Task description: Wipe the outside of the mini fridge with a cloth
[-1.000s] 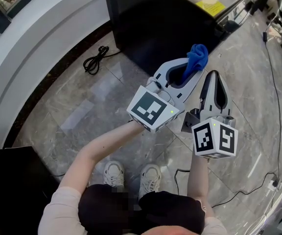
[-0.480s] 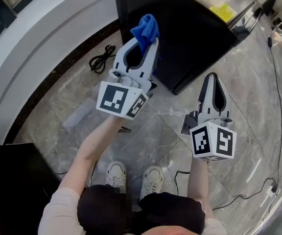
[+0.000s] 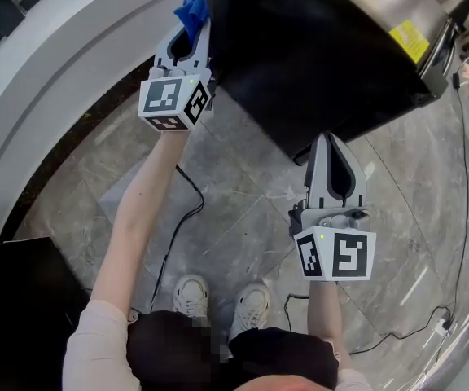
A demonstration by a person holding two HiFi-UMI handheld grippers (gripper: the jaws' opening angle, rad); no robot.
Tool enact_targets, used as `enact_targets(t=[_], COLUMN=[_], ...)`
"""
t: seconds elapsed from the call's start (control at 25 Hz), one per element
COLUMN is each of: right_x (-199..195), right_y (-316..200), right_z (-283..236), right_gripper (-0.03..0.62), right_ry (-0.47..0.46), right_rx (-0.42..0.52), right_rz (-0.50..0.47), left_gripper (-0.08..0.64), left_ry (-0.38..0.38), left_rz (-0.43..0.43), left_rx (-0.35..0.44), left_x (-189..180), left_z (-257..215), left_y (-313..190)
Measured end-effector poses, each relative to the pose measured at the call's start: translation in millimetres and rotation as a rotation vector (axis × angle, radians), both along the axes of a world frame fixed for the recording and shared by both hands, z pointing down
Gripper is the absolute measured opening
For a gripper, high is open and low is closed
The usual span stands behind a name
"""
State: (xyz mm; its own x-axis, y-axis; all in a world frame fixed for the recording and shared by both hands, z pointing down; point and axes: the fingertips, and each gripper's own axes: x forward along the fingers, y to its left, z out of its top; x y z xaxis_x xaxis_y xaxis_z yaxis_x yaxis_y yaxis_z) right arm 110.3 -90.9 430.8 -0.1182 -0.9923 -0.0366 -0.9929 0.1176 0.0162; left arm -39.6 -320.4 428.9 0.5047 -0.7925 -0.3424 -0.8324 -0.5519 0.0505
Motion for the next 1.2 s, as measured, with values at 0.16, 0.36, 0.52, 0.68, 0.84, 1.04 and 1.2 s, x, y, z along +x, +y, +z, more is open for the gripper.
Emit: enact_targets(t=[0.16,0.36,0.52,0.68,0.84,1.04,1.2], right_x=[-6.5,-2.0,-0.2,-1.4,-6.4,-7.4,-9.9], right_y=[-5.5,-14.0,-19.4,-25.1,-25.8,-24.9,-23.3], right_z=[8.8,21.9,35.4,41.5,43.0,41.7,35.6], right_gripper=[0.012,0.012,0.012,0.012,0.012,0.012,0.012], right_ry=[0.008,0.008,0.007,0.000,0.004,-0.010,-0.012], right_rx=[-0.019,-0.050,-0.076,-0.090,-0.093,-0.088,-0.077], right_rz=[-0.020,-0.012,-0.007,-0.014,-0.033,-0.040,-0.048], left_gripper=[0.060,0.060,0.060,0.060,0.060,0.060,0.060], left_ry=[0.014,0.006,0.016,0.039,0.062,0.024,0.048], left_rz=[0.032,0.001,0.042,0.087,0.129,0.181,0.207], left_rx=[-0.030,-0.091,-0.099,-0.085,-0.092,-0.059,-0.055], left_x=[1.2,-2.6,-3.4,-1.3,2.8,17.3,32.2], left_z=[20.3,47.9,57.5,58.5,57.4,52.9,48.8], left_y=[-24.1,-51.3,-63.7,-62.8,-57.0,-36.1,-13.7])
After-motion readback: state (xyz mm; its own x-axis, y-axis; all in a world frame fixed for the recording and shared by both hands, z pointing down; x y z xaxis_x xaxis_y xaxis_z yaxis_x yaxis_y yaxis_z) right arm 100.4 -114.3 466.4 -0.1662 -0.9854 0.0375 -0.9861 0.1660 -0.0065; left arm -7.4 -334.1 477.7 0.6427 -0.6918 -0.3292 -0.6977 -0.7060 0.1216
